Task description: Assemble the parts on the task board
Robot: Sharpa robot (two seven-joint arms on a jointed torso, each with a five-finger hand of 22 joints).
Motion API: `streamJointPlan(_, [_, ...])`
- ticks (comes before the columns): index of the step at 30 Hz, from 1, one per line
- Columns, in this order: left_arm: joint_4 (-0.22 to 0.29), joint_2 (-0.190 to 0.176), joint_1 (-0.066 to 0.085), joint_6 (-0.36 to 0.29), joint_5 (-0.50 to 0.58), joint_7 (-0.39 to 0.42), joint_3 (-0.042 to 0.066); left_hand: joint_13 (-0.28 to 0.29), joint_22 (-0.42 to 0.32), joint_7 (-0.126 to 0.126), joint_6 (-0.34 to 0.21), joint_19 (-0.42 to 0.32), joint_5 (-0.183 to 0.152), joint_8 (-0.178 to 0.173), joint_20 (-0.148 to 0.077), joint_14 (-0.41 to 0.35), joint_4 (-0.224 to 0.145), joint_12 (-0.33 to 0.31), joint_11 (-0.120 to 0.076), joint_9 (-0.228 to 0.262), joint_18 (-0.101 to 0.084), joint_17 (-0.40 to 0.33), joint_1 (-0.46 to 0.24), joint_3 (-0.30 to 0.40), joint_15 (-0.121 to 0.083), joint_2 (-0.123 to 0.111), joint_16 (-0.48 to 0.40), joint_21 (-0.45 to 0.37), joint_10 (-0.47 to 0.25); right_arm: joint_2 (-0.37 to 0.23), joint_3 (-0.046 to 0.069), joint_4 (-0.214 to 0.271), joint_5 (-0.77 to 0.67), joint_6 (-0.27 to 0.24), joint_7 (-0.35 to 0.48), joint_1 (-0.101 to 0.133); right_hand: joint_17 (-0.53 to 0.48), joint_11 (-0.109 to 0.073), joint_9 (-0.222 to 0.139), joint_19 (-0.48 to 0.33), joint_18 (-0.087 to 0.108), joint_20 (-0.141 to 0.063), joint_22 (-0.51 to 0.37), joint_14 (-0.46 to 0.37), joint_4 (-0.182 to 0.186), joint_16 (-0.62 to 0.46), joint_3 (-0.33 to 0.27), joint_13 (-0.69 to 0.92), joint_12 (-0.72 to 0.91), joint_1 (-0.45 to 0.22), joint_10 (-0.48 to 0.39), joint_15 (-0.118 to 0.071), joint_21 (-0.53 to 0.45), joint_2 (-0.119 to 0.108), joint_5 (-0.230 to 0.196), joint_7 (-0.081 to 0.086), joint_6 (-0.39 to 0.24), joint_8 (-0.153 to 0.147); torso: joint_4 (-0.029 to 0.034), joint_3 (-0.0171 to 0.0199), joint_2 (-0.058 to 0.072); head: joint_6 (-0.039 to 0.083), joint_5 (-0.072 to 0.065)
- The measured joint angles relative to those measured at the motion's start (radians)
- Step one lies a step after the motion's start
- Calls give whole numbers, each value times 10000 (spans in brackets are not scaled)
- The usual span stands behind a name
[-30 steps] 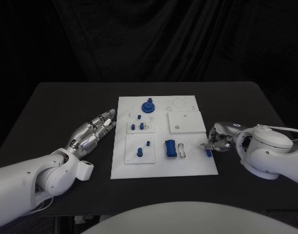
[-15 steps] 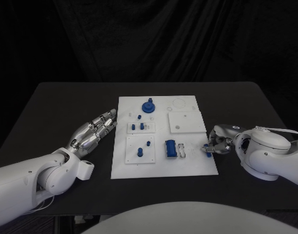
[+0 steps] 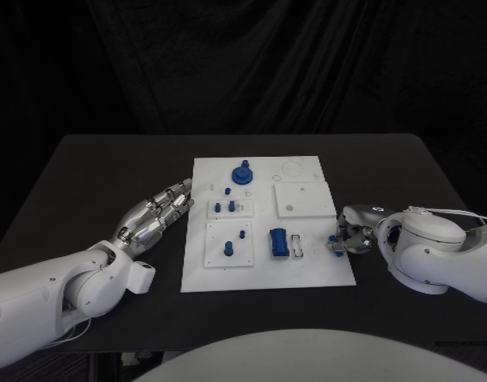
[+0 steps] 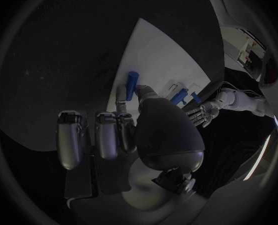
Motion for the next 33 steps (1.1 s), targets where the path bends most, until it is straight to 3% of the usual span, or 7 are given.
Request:
streamJointPlan(9, [-4,22,-5,97,-3,-1,3,21,12,106,106,1,14,0,70,35,-68,170,121,16,-1,-6,38,127,37,-38,0,0,49,215,53,-30,-49,-32,73,-33,0,108,41,-37,0,37,-2,-1,-136,0,245,2,0,216,-36,72,0,-15,382,156,-110,-385,-9,4,-5,0,38])
streamJointPlan(13, [5,11,-7,133,-4,-10,3,20,11,142,142,1,47,42,70,35,-81,195,156,17,-1,-8,38,139,37,-38,0,0,83,252,54,-49,92,-145,156,-72,0,144,1284,-37,0,111,-2,29,-250,0,413,1,0,384,-3,105,-40,-16,381,198,-126,-624,-12,6,-3,0,70])
streamJointPlan(17, [5,1,-10,165,-5,-17,0,29,11,178,178,1,47,43,70,35,-80,238,156,28,-1,-8,38,139,37,-38,0,0,83,249,46,-18,431,-419,342,-95,0,145,1283,-35,-1,110,-2,2,-264,0,427,1,0,509,-3,142,-40,14,386,225,-128,-740,-7,11,-1,0,81])
streamJointPlan(19, [3,-5,-12,177,-6,-18,0,29,11,178,178,1,47,43,70,12,-80,238,155,28,-2,-8,38,139,59,-38,0,0,83,224,28,66,710,-647,492,-121,0,146,1048,-35,0,110,-3,2,-264,0,427,0,0,536,-4,142,13,41,500,212,-30,-773,-6,11,2,0,90])
streamJointPlan(21, [-2,-7,-13,187,-6,-20,0,29,11,178,178,1,47,43,70,-1,-81,238,156,28,-1,-9,38,139,72,-38,0,0,84,183,21,183,1004,-871,650,-136,0,146,-372,-35,0,110,-3,2,-264,0,427,0,0,550,-4,142,66,55,529,181,45,-727,-6,11,5,0,107])
streamJointPlan(22, [-5,-8,-15,193,-6,-21,0,29,11,181,182,1,47,43,70,-1,-80,243,156,28,-1,-8,38,138,72,-38,0,0,83,158,10,258,1225,-1020,757,-145,0,146,-696,-35,-1,110,-3,2,-264,0,427,0,0,563,-4,142,66,68,531,178,92,-713,-6,12,6,0,116])
streamJointPlan(33, [47,4,-19,242,-8,-51,2,28,11,230,304,37,46,81,106,35,-94,318,190,40,-1,-7,38,208,108,-38,0,0,117,47,-22,582,3421,-1918,1488,73,0,146,-803,-35,-1,110,-4,2,-376,0,595,-1,0,568,-4,142,155,75,601,175,219,-625,-9,13,37,0,139])
